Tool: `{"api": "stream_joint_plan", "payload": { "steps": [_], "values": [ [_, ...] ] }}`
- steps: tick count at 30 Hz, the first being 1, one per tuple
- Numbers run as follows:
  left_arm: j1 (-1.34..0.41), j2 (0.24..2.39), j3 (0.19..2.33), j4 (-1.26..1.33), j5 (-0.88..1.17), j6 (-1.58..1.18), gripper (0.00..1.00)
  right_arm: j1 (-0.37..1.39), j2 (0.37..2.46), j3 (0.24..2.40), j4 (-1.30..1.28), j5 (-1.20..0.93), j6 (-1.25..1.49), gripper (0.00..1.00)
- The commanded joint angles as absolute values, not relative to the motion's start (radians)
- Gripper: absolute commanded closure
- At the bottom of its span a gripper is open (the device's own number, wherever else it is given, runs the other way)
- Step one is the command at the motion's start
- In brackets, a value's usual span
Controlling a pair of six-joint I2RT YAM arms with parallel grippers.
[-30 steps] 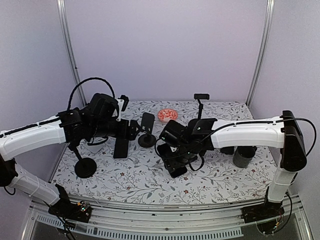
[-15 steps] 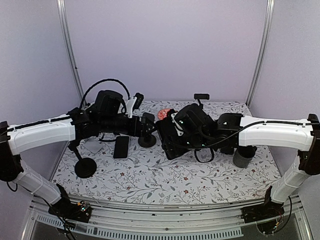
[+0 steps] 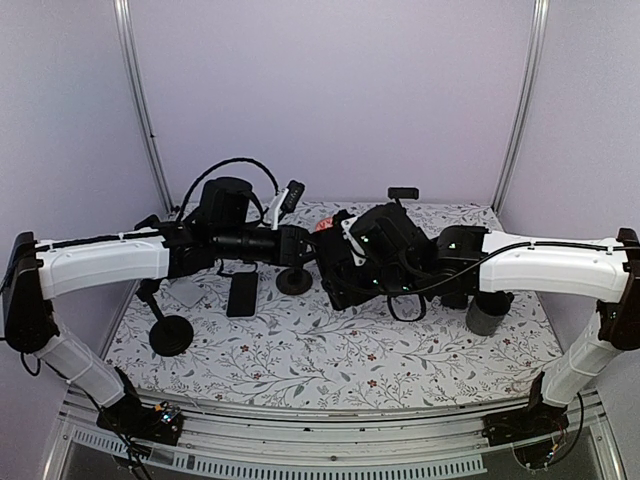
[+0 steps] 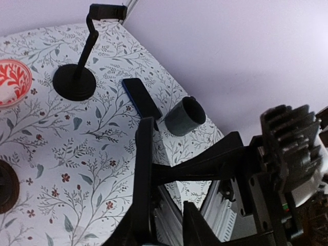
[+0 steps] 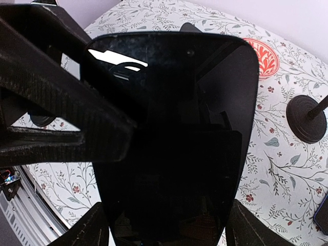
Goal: Place the phone on the phone stand
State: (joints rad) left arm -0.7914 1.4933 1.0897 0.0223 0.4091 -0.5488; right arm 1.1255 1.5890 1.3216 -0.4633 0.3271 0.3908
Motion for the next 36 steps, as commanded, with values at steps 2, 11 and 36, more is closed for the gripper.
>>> {"api": "stream_joint_plan", "payload": {
  "steps": [2, 11, 36],
  "values": [
    [-0.776, 1.530, 1.119, 0.120, 0.527, -0.556, 0.86, 1.125, 1.543, 1.335, -0.406, 0.360, 0.370, 0.47],
    [-0.711, 1.474, 1.117, 0.082, 0.666, -0.489, 1.00, 1.102, 1.500, 1.355, -0.384, 0.095, 0.282, 0.01],
    [-0.620, 1.350, 1.109, 0.042, 1.055, -0.251, 1.00, 0.887, 1.470, 1.203, -0.146, -0.705, 0.207, 0.32]
  ]
}}
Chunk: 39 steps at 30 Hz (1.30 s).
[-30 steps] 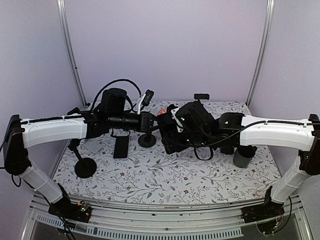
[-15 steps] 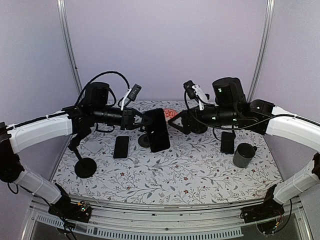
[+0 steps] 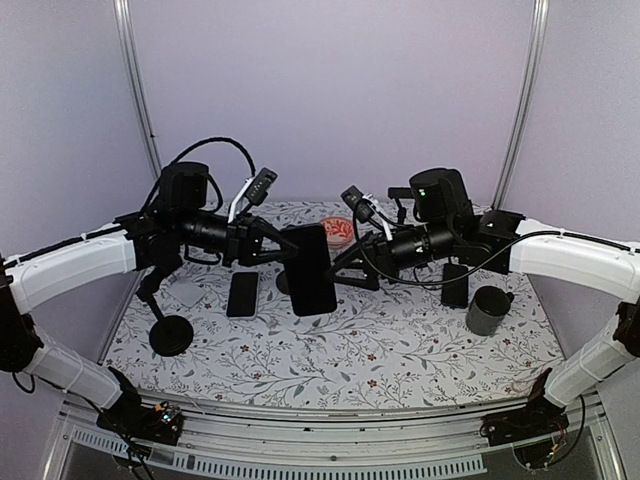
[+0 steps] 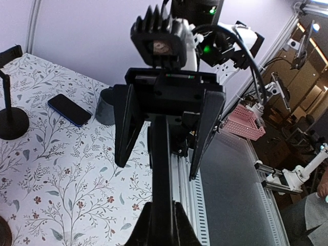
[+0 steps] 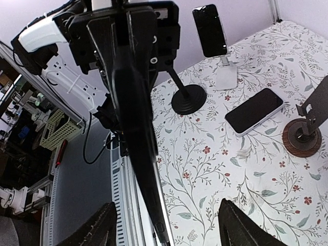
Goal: Place the phone on the phone stand
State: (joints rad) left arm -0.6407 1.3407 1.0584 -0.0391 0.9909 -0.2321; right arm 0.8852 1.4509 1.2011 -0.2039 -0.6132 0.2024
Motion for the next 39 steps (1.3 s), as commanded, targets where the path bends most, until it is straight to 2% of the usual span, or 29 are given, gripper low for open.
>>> {"api": "stream_joint_plan", "payload": {
  "steps": [1, 5, 9, 12, 15, 19, 21, 25, 33, 39],
  "values": [
    [-0.617, 1.352, 1.113, 0.046, 1.056, -0.256, 1.00, 0.887, 1.475, 1.202, -0.147, -0.712, 0.206, 0.33],
    [-0.606, 1.360, 1.120, 0.077, 1.063, -0.287, 1.00, 0.888, 1.494, 1.203, -0.154, -0.740, 0.196, 0.41],
    [-0.599, 1.369, 1.124, 0.110, 1.073, -0.323, 1.00, 0.888, 1.510, 1.203, -0.158, -0.744, 0.190, 0.59],
    [-0.593, 1.375, 1.123, 0.140, 1.078, -0.349, 1.00, 0.888, 1.524, 1.237, -0.155, -0.750, 0.192, 0.76],
    [-0.592, 1.382, 1.119, 0.158, 1.079, -0.367, 0.99, 0.888, 1.532, 1.248, -0.148, -0.752, 0.193, 1.00],
    [-0.592, 1.374, 1.092, 0.169, 1.028, -0.382, 0.64, 0.889, 1.526, 1.258, -0.130, -0.737, 0.199, 1.00],
    [-0.594, 1.370, 1.069, 0.201, 1.026, -0.400, 0.57, 0.887, 1.522, 1.262, -0.121, -0.731, 0.204, 1.00],
    [-0.601, 1.374, 1.039, 0.243, 1.039, -0.439, 0.57, 0.885, 1.528, 1.277, -0.116, -0.738, 0.211, 1.00],
    [-0.609, 1.392, 1.026, 0.298, 1.055, -0.457, 0.64, 0.884, 1.566, 1.319, -0.098, -0.755, 0.228, 1.00],
    [-0.609, 1.413, 1.037, 0.319, 1.075, -0.462, 0.76, 0.880, 1.597, 1.351, -0.108, -0.768, 0.222, 1.00]
  ]
}}
